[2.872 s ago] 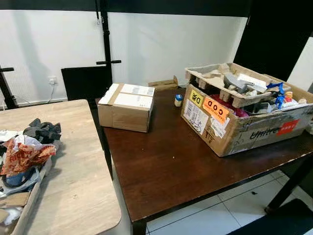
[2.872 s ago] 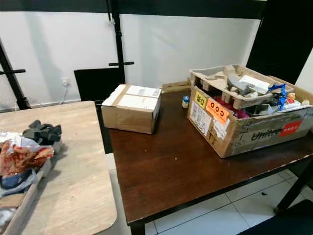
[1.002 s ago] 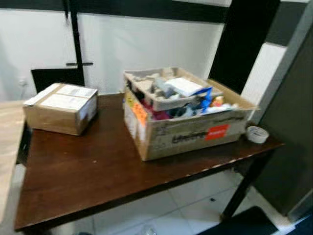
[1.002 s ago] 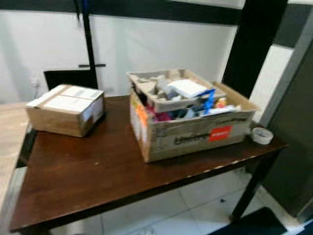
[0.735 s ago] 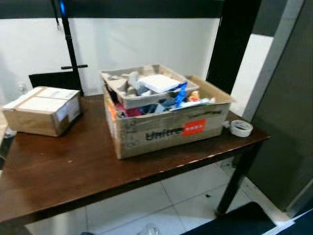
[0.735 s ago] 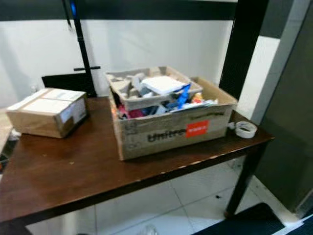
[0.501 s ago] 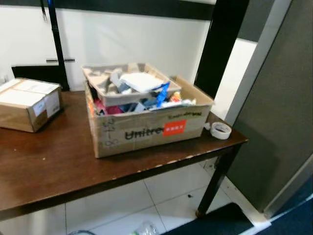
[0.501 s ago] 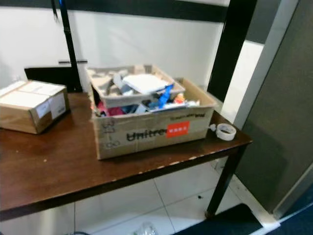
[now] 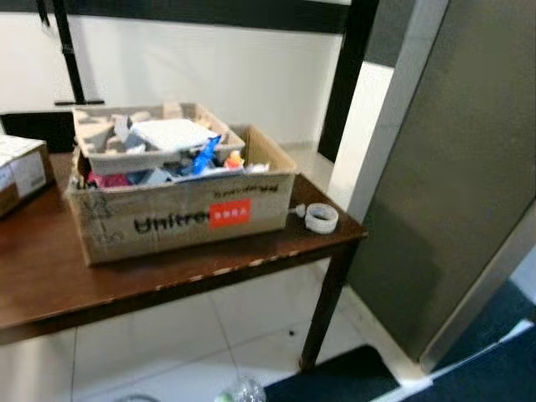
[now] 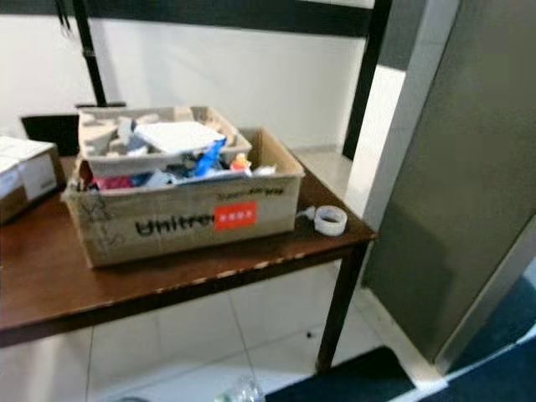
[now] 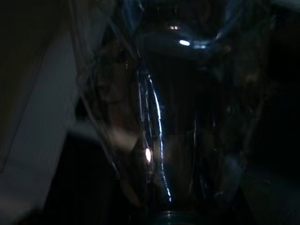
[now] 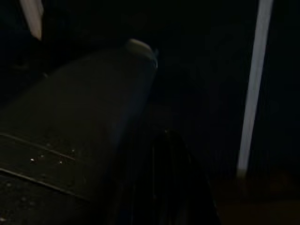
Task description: Picking trash to rubbish bin
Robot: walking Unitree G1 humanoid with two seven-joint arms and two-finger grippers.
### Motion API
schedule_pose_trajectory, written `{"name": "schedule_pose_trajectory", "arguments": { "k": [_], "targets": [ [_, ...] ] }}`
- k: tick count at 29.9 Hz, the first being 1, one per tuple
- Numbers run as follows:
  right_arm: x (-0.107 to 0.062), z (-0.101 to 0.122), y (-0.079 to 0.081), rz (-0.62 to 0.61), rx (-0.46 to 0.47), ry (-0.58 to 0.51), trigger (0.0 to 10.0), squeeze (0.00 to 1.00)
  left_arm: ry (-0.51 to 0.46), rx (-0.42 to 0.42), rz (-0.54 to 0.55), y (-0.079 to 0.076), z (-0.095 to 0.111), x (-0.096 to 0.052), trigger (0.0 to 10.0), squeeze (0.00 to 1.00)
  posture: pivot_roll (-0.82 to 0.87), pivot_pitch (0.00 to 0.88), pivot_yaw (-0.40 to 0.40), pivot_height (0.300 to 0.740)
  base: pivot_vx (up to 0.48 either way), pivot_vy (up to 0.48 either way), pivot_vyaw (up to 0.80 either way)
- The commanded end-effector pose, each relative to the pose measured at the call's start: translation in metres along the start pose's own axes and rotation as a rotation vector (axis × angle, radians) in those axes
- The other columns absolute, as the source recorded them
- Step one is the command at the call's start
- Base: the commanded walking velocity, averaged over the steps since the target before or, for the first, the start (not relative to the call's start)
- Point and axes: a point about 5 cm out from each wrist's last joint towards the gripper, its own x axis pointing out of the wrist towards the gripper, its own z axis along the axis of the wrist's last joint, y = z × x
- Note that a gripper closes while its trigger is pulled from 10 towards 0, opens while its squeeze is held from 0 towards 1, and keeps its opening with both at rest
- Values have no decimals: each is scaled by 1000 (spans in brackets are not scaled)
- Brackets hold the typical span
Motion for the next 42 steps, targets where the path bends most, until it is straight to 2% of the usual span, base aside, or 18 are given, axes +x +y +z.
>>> {"name": "schedule_pose_trajectory", "arguments": {
  "k": [1,9,14,15,16,17,18,21,31,37,38,40,42],
  "targets": [
    [0,-16,5,16,2,61,10000,0,34,-37,12,-5,-9,-1,10000,0,-33,135,-48,740,0,480,0],
    [0,-14,6,19,-4,59,10000,0,29,-53,26,-9,-17,-4,10000,0,-31,135,-51,740,0,480,0],
    [0,-14,6,19,-2,57,10000,0,53,-62,103,-6,-22,-5,10000,0,-34,128,-47,740,0,61,0],
    [0,-14,6,17,-1,55,10000,0,56,-105,157,-3,-21,-5,10000,0,-34,125,-45,740,0,0,0],
    [0,-14,6,12,2,52,10000,0,59,-187,215,1,-21,-4,10000,0,-34,125,-45,740,0,0,0],
    [0,-14,6,12,2,52,10000,0,59,-187,215,1,-21,-4,10000,0,-34,125,-45,740,0,0,0],
    [0,-13,4,-4,15,42,10000,0,59,-313,286,5,-21,-3,10000,0,-34,119,-43,740,0,0,0],
    [0,-13,3,-16,24,31,10000,0,66,-353,300,6,-22,-3,10000,0,-35,117,-42,740,0,0,0],
    [0,-13,0,-32,26,21,10000,0,66,-304,270,-5,-16,4,10000,0,-41,106,-40,740,0,-96,0],
    [0,-12,0,-32,23,17,10000,0,63,-370,305,-4,-17,4,10000,0,-41,106,-40,740,0,-320,0],
    [0,-11,0,-31,22,12,10000,0,59,-407,355,-2,-18,3,10000,0,-39,106,-39,740,0,0,0],
    [0,-10,0,-30,22,7,10000,0,64,-411,390,0,-19,2,10000,0,-39,106,-39,740,0,0,0],
    [0,-5,1,-30,21,-8,10000,0,56,-451,426,0,-20,1,10000,0,-39,106,-39,740,0,0,0]
  ]
}}
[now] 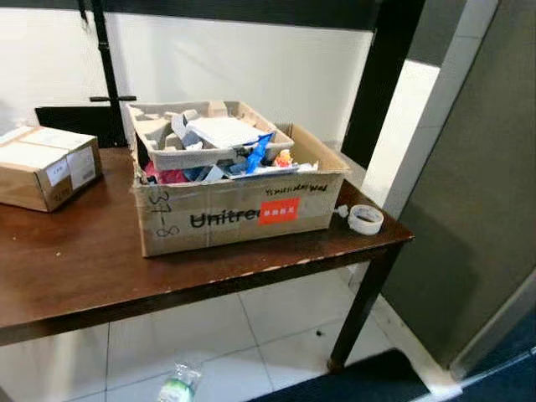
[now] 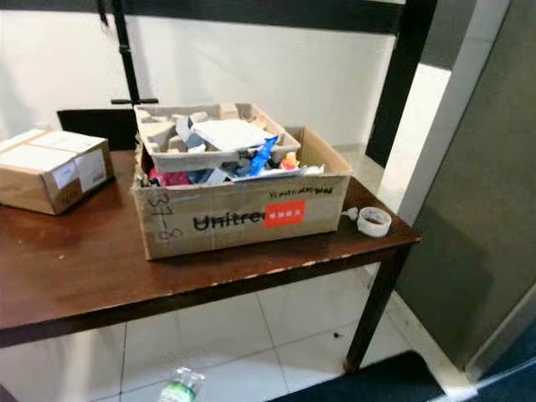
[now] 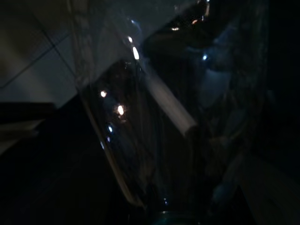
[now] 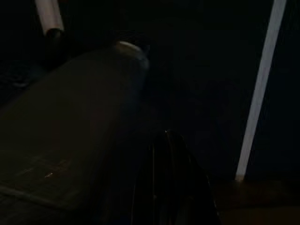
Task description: Picking trash to rubbish bin
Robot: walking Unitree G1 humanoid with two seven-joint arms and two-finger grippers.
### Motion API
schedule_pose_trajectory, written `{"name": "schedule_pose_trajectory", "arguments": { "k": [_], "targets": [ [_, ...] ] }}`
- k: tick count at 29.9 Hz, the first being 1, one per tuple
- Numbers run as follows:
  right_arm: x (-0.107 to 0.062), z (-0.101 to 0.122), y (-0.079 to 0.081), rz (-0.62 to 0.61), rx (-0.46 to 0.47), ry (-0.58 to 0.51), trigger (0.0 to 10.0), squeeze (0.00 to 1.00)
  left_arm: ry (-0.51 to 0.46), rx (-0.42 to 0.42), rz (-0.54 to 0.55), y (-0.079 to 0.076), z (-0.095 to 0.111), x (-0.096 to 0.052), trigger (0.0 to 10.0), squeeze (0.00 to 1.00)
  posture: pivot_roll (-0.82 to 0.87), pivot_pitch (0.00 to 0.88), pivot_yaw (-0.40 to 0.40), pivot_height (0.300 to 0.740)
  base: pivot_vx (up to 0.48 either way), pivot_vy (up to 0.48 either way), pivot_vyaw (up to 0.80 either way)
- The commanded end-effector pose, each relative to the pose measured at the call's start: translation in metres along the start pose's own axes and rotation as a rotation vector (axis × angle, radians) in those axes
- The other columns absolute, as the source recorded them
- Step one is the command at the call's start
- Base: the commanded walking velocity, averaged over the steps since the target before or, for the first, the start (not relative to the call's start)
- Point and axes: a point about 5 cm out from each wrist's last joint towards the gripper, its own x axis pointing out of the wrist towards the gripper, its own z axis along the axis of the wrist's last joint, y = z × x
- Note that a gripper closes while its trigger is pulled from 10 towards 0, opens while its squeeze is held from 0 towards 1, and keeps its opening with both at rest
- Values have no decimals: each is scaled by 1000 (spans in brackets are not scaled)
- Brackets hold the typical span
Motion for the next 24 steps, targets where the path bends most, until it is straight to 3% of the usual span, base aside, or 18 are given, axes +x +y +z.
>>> {"name": "schedule_pose_trajectory", "arguments": {
  "k": [1,5,16,19,24],
  "targets": [
    [0,-7,3,6,17,16,10000,0,12,-57,31,-2,-7,-1,10000,0,-39,106,-39,740,0,0,0],
    [1,4,6,19,10,-27,10000,0,0,-149,81,3,-8,-3,10000,0,-39,106,-39,740,0,0,0],
    [1,13,7,21,-83,-59,10000,0,68,-180,19,-3,-13,-2,10000,0,-31,107,-48,740,0,0,0],
    [1,15,5,3,-85,-69,10000,0,71,-195,-2,-7,-13,-1,10000,0,-33,108,-46,740,0,0,800],
    [1,15,6,10,-91,-73,10000,0,50,-134,-18,-11,-10,-1,10000,0,-36,110,-43,740,0,0,800]
  ]
}}
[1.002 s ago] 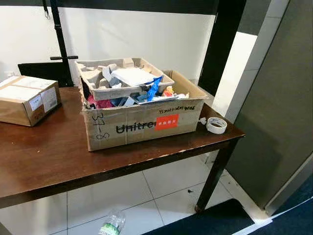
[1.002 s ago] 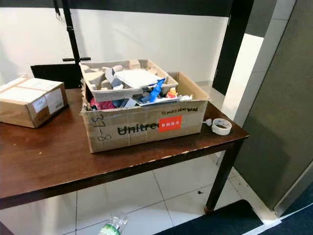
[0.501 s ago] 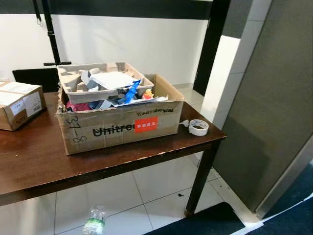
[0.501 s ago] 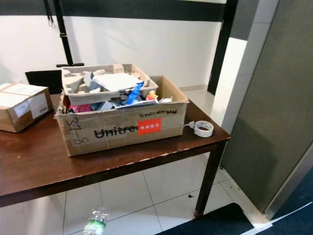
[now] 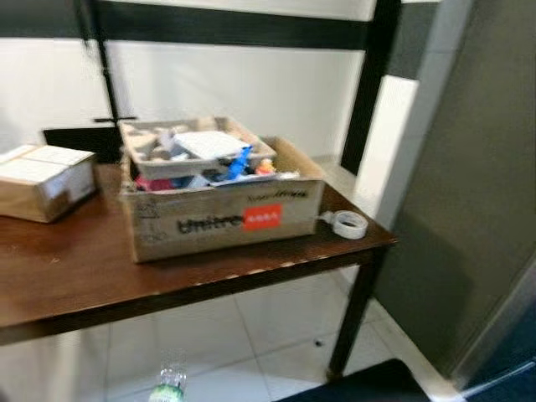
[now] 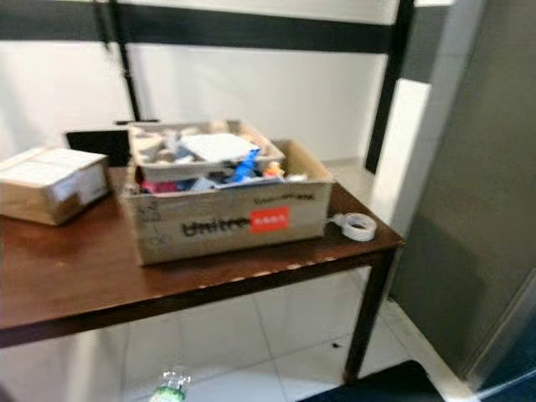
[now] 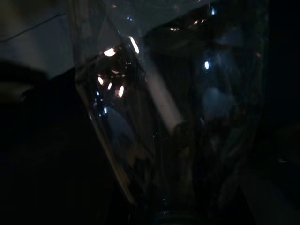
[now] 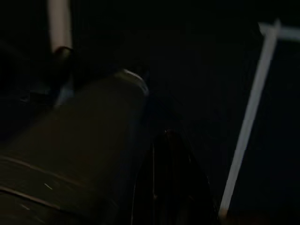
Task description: Picking trash to rubbish bin
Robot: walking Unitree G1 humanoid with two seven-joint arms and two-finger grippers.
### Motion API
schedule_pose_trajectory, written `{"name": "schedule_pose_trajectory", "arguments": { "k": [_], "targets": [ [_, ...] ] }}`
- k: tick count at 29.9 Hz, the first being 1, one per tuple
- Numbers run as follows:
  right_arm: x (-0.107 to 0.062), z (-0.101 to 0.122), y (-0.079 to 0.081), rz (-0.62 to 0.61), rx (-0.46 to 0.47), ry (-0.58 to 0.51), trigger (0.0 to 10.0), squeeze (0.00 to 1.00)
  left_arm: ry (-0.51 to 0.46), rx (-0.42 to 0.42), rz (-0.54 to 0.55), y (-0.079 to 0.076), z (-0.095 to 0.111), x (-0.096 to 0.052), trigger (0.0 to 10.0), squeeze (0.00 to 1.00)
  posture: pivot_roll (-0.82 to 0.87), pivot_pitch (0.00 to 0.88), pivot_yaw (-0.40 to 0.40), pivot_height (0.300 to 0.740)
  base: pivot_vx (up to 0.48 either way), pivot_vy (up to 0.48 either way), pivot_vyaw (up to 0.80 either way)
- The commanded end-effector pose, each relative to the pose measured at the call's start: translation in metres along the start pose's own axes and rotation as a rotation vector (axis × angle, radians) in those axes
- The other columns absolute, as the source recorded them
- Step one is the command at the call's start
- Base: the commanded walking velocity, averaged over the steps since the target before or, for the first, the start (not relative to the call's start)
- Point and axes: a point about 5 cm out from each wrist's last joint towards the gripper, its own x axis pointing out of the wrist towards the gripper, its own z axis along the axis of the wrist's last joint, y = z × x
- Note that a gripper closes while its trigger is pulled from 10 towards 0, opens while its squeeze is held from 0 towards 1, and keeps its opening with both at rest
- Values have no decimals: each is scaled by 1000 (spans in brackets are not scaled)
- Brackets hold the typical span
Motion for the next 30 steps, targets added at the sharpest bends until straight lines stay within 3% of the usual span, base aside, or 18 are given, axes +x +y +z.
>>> {"name": "schedule_pose_trajectory", "arguments": {
  "k": [1,16,19,30],
  "targets": [
    [0,-2,1,4,-2,3,10000,0,6,16,-14,-4,-4,-1,10000,0,-36,110,-43,740,0,0,800],
    [0,-2,0,-5,4,9,10000,0,10,70,-1,-1,0,0,10000,0,-33,114,-42,740,0,0,800],
    [-1,-4,-4,-34,52,17,10000,0,-1,86,-11,-2,2,1,10000,0,-32,114,-41,740,0,0,0],
    [-1,-5,-3,-27,56,21,10000,0,-9,118,-20,-3,9,2,10000,0,-32,114,-35,740,0,0,0]
  ]
}}
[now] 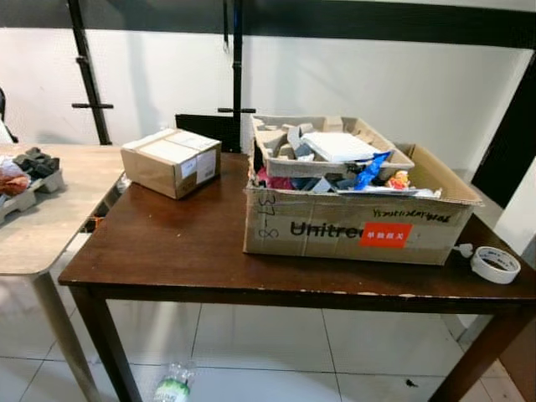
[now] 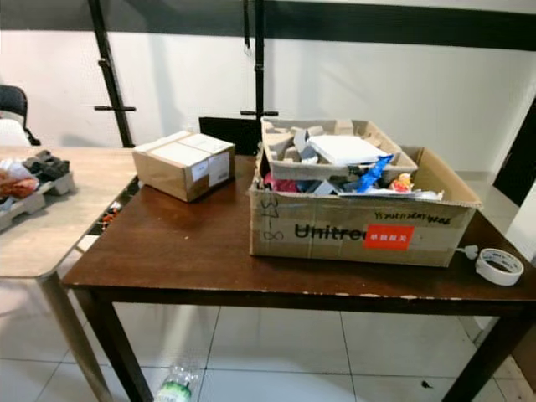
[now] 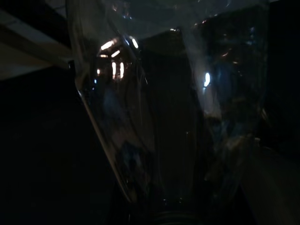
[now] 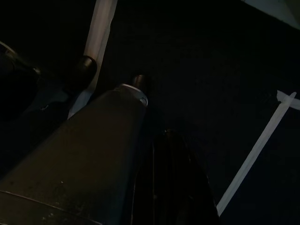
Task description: Picking trash to rubbish bin
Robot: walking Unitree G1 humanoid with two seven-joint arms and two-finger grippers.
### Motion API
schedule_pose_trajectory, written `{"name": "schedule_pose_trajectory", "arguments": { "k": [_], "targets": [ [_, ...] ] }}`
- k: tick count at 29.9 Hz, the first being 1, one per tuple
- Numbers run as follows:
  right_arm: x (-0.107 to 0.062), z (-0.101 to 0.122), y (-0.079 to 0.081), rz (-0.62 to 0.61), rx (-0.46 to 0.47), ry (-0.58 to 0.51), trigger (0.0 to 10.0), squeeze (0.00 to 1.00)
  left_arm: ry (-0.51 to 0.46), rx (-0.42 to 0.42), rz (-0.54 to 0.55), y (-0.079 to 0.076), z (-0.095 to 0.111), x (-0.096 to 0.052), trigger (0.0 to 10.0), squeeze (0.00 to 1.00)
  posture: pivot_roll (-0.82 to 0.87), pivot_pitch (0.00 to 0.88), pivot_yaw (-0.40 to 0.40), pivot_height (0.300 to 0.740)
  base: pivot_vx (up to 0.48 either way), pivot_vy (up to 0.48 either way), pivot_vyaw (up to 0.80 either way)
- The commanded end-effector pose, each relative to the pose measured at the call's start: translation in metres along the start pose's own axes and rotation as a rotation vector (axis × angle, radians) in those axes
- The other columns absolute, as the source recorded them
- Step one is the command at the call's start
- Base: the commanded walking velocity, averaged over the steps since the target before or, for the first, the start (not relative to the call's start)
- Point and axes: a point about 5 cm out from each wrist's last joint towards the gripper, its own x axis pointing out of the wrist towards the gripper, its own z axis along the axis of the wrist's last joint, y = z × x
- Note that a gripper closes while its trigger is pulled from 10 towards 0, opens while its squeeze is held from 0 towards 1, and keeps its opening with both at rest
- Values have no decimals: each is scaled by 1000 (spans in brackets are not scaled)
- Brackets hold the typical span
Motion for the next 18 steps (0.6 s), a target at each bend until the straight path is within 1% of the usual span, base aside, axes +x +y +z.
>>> {"name": "schedule_pose_trajectory", "arguments": {
  "k": [1,5,18],
  "targets": [
    [-1,-9,0,-4,23,29,10000,0,21,8,-10,-3,-5,-1,10000,0,-33,114,-34,740,0,0,0],
    [-1,-9,0,-3,23,30,10000,0,20,5,-9,-2,-4,0,10000,0,-33,114,-34,740,0,-277,0],
    [-1,-10,1,-2,27,31,10000,0,11,2,-9,0,-2,0,10000,0,-36,107,-30,740,0,-480,0]
  ]
}}
